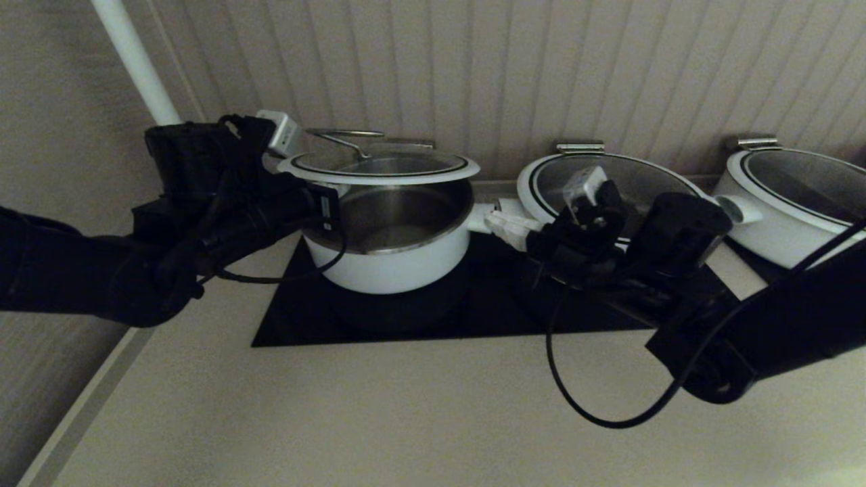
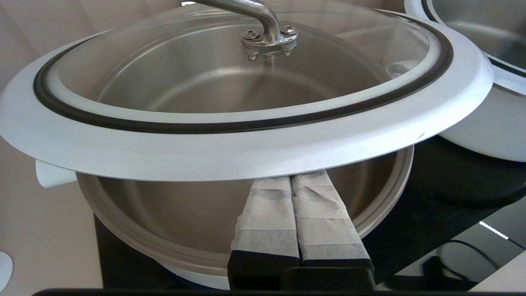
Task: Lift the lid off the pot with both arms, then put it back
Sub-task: Open the pot lid completely
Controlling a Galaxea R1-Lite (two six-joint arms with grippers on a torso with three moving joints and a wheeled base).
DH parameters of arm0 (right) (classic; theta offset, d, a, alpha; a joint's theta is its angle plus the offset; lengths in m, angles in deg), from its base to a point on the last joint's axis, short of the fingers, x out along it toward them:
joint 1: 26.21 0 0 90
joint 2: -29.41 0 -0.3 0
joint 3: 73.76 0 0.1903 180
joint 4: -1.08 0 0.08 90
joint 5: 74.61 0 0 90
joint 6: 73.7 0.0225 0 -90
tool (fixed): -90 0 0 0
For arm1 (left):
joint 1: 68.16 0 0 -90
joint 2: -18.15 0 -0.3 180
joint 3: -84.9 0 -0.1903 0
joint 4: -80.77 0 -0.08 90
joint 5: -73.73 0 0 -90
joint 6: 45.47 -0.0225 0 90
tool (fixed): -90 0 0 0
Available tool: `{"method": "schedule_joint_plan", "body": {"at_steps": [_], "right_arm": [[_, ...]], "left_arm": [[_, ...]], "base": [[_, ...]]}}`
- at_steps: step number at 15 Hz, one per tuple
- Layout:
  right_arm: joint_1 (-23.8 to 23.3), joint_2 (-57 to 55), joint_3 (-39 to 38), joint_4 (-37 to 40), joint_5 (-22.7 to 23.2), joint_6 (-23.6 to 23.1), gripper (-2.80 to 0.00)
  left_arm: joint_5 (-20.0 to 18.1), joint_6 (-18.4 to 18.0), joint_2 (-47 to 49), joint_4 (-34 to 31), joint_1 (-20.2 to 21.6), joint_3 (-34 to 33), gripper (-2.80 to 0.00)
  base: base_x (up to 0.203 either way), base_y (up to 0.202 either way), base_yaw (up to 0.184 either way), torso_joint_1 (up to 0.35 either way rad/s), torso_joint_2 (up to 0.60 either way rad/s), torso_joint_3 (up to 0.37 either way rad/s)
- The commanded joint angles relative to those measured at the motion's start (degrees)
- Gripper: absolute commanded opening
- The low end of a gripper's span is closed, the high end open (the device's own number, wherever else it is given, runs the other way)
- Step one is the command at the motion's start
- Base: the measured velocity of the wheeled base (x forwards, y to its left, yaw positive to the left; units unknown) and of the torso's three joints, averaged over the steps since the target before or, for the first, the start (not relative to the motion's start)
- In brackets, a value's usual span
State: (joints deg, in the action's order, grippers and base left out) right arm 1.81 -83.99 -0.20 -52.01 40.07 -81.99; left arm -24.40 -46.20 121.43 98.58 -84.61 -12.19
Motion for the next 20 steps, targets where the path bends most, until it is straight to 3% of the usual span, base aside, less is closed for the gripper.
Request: {"method": "schedule_joint_plan", "body": {"at_steps": [1,7,14,17,20], "right_arm": [[-2.6,7.2,-6.9,-0.4,0.2,-1.3,-2.80],[-15.8,21.0,-23.5,0.8,0.2,-3.9,-2.80],[-26.0,30.0,-36.5,4.1,-0.1,-6.3,-2.80],[-26.6,32.4,-40.5,4.0,-7.5,-5.7,-2.80],[-26.6,35.0,-44.6,3.8,-12.7,-1.9,-2.80]], "left_arm": [[0.0,-0.1,-0.5,0.3,0.0,0.0,-2.80],[0.0,-0.1,-1.1,0.3,0.0,-0.2,-2.80],[0.0,-0.2,-1.9,0.3,-0.1,-0.4,-2.80],[0.0,-0.2,-2.2,0.3,0.0,-0.4,-2.80],[1.1,-0.2,-2.3,0.3,-0.1,-0.4,-2.80]], "base": [[0.000,0.000,0.000,0.000,0.00,0.000],[0.000,0.000,0.000,0.000,0.00,0.000],[0.000,0.000,0.000,0.000,0.00,0.000],[0.000,0.000,0.000,0.000,0.00,0.000],[0.000,0.000,0.000,0.000,0.00,0.000]]}}
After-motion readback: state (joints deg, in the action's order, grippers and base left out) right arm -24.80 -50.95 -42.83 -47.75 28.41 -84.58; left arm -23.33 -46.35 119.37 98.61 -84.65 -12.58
